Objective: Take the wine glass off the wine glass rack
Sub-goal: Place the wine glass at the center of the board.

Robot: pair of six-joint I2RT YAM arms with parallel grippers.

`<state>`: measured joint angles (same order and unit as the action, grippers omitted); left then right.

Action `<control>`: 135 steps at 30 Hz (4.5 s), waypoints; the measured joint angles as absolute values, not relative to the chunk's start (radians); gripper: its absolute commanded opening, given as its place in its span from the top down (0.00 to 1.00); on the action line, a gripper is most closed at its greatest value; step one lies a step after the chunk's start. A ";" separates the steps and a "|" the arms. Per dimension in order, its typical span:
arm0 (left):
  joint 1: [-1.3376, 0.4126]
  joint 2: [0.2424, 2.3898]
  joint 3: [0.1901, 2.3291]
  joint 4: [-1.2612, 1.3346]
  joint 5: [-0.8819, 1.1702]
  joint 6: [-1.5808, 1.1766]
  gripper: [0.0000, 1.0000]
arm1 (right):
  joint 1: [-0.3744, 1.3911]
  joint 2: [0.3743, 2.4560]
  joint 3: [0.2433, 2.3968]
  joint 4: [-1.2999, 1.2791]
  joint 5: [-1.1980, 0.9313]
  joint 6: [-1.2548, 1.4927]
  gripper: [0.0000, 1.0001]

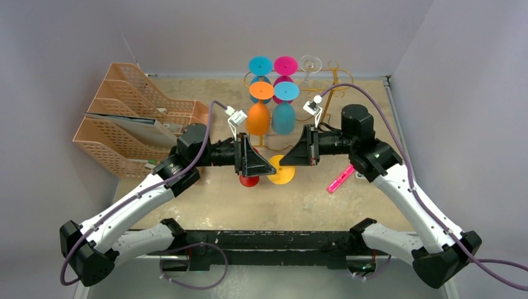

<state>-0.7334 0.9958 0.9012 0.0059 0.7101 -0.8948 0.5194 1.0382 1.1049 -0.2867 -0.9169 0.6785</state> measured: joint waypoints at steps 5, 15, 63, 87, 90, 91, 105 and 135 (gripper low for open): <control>-0.736 1.022 0.901 0.008 0.731 -0.896 0.57 | 0.525 1.031 1.105 -0.286 -0.870 0.680 1.00; -0.752 1.040 0.905 -0.009 0.726 -0.871 0.75 | 0.525 1.007 1.103 -0.255 -0.775 0.696 1.00; -0.788 0.841 0.734 -0.038 0.950 -0.303 1.00 | 0.373 0.831 1.082 -0.525 -0.289 0.722 0.05; -0.788 0.832 0.758 -0.197 1.057 -0.029 1.00 | 0.194 1.095 1.094 -0.420 -1.086 0.753 0.35; -0.788 0.819 0.760 -0.204 1.055 -0.015 1.00 | 0.218 1.098 1.094 -0.443 -1.097 0.730 0.38; -0.788 0.815 0.760 -0.204 1.052 -0.016 1.00 | 0.235 1.093 1.094 -0.440 -1.100 0.729 0.41; -0.788 0.794 0.761 -0.159 1.030 -0.083 1.00 | 0.290 1.174 1.246 -0.546 -1.199 0.615 0.36; -0.793 0.781 0.765 -0.119 1.090 -0.046 1.00 | 0.405 1.203 1.222 -0.397 -1.184 0.748 0.48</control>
<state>-0.7925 0.7811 0.7650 -0.1192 1.0901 -0.0460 0.4053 1.2026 1.2221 -0.3965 -1.1839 0.7479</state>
